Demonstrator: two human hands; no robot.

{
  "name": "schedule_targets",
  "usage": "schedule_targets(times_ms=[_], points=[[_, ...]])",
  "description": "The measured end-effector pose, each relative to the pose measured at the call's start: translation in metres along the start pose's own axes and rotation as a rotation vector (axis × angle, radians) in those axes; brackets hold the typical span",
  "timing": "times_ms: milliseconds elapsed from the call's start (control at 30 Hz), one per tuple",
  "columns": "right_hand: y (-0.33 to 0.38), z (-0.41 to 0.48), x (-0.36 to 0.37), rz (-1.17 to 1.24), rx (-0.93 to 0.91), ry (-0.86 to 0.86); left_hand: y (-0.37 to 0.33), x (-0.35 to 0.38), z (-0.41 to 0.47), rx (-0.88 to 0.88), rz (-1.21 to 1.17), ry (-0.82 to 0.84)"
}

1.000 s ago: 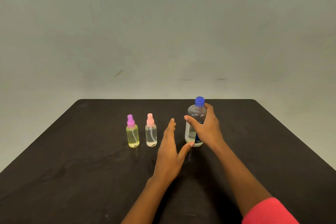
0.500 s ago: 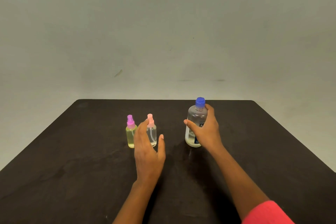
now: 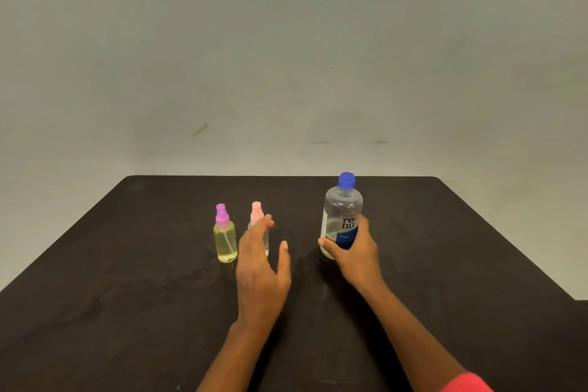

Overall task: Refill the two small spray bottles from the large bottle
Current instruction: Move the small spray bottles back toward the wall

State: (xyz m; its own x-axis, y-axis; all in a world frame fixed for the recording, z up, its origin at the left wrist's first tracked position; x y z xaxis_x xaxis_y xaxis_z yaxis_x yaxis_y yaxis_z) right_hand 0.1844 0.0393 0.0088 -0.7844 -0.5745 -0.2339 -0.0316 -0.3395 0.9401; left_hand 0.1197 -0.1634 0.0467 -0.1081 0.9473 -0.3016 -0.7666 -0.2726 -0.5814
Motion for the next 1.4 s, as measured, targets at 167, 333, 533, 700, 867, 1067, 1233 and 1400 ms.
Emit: schedule_targets(times_ms=[167, 333, 533, 700, 867, 1067, 1233, 1400], points=[[-0.009, -0.001, 0.0, -0.03, 0.019, 0.001, -0.009, 0.018, -0.008, 0.041, 0.007, 0.129], [0.006, -0.01, -0.005, -0.015, -0.087, -0.093, -0.002, -0.006, 0.002, 0.006, 0.021, -0.026], [0.077, -0.055, 0.006, -0.075, -0.706, -0.273, 0.036, -0.034, 0.013, -0.234, 0.098, -0.144], [0.071, -0.056, 0.07, -0.04, -0.541, 0.114, 0.073, -0.027, 0.011, -0.46, 0.113, 0.033], [0.033, -0.041, 0.107, -0.008, -0.141, 0.269, 0.093, -0.013, 0.003, -0.63, 0.054, 0.173], [0.022, -0.032, 0.124, 0.022, -0.024, 0.31, 0.094, -0.011, 0.004, -0.65, -0.006, 0.17], [0.026, -0.024, 0.133, 0.022, -0.06, 0.314, 0.093, -0.01, 0.006, -0.629, -0.029, 0.158], [0.029, -0.021, 0.133, -0.04, -0.116, 0.269, 0.095, -0.011, 0.004, -0.606, -0.032, 0.137]])
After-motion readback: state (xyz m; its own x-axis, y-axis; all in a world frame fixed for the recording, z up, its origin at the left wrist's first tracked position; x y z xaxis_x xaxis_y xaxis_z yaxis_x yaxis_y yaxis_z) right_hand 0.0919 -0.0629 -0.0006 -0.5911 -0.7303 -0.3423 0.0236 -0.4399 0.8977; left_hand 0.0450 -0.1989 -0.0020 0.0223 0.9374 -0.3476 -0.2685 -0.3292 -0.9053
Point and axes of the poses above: each hand's wrist, its own z-axis towards the middle knuckle, its own x-axis out of the palm, y = z × x, the point moved 8 cm from there along z, towards the middle knuckle, and after that the axes turned 8 degrees about z, right-handed, at the moved point
